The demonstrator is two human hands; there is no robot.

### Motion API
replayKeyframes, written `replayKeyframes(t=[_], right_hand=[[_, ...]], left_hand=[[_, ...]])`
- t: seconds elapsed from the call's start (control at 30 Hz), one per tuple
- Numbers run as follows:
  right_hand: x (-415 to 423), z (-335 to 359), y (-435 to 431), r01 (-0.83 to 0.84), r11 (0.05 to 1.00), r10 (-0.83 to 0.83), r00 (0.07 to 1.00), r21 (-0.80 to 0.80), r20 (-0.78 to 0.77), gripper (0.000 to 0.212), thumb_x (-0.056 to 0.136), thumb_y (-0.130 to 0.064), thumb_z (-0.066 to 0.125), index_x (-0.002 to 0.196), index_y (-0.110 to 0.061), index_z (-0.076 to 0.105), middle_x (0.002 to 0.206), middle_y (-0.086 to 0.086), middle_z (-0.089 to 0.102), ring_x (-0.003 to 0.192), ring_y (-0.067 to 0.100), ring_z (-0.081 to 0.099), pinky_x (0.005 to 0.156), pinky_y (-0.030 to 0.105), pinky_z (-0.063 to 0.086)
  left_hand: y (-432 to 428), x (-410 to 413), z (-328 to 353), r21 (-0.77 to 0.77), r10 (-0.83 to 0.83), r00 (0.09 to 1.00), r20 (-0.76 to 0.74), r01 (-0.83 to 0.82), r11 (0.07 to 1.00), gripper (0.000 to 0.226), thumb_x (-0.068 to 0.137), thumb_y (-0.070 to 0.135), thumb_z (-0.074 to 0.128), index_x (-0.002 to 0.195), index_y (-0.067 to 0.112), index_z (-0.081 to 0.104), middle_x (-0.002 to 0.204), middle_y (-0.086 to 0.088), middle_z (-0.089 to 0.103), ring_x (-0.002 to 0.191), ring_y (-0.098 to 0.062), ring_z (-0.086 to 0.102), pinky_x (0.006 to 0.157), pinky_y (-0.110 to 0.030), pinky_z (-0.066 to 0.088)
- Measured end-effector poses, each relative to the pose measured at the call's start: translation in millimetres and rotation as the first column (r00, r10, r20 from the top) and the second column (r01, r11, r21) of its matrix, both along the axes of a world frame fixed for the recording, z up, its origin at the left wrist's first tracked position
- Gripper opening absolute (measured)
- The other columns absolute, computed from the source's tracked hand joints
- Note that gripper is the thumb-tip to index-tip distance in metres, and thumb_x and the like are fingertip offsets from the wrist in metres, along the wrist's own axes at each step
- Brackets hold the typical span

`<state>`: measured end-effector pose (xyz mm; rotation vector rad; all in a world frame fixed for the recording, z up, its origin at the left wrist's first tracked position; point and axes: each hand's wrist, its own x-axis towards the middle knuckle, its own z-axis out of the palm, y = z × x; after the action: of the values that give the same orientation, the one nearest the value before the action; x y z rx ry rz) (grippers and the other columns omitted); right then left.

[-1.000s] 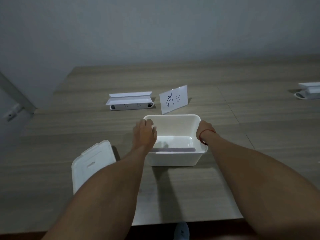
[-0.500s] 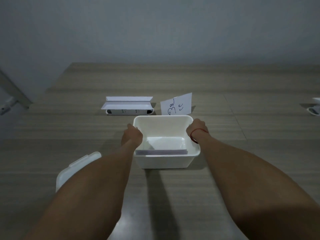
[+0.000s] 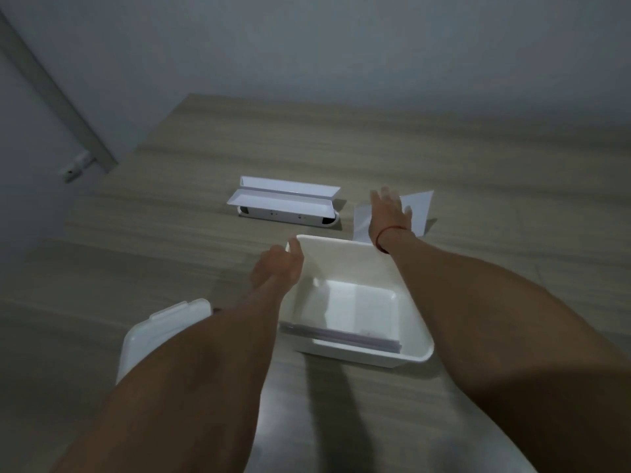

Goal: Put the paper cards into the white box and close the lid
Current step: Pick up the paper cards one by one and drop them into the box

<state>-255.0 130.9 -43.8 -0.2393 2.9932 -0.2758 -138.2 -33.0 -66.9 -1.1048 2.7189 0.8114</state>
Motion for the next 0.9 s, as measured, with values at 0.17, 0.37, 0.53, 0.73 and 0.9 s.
replayKeyframes(t=[0.17,0.37,0.53,0.73,0.9], right_hand=[[-8.1,-8.0,4.1,0.03,0.991,-0.024,0.998,0.132,-0.052,0.05,0.094,-0.007,0.044,0.142,-0.017,0.035,0.151,0.01,0.032,0.143,0.029,0.025,0.118,0.05,0.019],[-10.1,-8.0,9.6,-0.044,0.935,0.112,0.978,0.352,-0.175,0.033,0.095,-0.013,0.043,0.123,-0.019,0.057,0.128,0.007,0.058,0.127,0.029,0.045,0.117,0.045,0.019],[1.7,3.4,13.7,-0.114,0.97,0.159,0.965,0.215,-0.207,0.032,0.096,-0.009,0.041,0.124,-0.012,0.055,0.124,0.014,0.057,0.114,0.035,0.054,0.096,0.042,0.041],[32.3,45.6,16.4,-0.116,0.991,0.128,0.952,0.059,-0.279,0.043,0.095,-0.005,0.039,0.135,-0.017,0.05,0.127,0.016,0.054,0.116,0.033,0.052,0.095,0.039,0.041],[57.8,89.4,15.2,-0.105,0.993,0.075,0.924,-0.061,-0.376,0.045,0.093,-0.003,0.04,0.134,-0.02,0.052,0.128,0.013,0.054,0.12,0.03,0.049,0.097,0.037,0.038]], left_hand=[[1.1,-3.1,-3.5,-0.014,0.019,1.0,0.003,-0.019,1.0,0.075,0.092,0.059,0.019,0.121,0.004,0.06,0.124,-0.02,0.061,0.115,-0.038,0.057,0.096,-0.043,0.043],[1.2,-4.1,-1.6,-0.004,0.039,0.999,0.016,-0.039,0.999,0.077,0.091,0.061,0.019,0.121,0.003,0.06,0.125,-0.021,0.06,0.116,-0.038,0.057,0.096,-0.044,0.043],[1.0,0.6,3.3,0.053,0.018,1.0,0.018,-0.019,0.998,0.077,0.092,0.062,0.018,0.127,0.005,0.056,0.13,-0.02,0.058,0.119,-0.037,0.055,0.099,-0.044,0.041],[2.3,25.5,17.8,0.074,-0.106,0.994,-0.02,0.107,0.991,0.056,0.1,0.042,0.023,0.127,0.001,0.049,0.129,-0.024,0.057,0.117,-0.04,0.054,0.098,-0.045,0.044],[10.3,41.2,31.8,0.112,-0.163,0.987,-0.001,0.162,0.98,0.042,0.097,0.021,0.035,0.134,0.003,0.041,0.134,-0.022,0.052,0.121,-0.04,0.053,0.098,-0.046,0.044]])
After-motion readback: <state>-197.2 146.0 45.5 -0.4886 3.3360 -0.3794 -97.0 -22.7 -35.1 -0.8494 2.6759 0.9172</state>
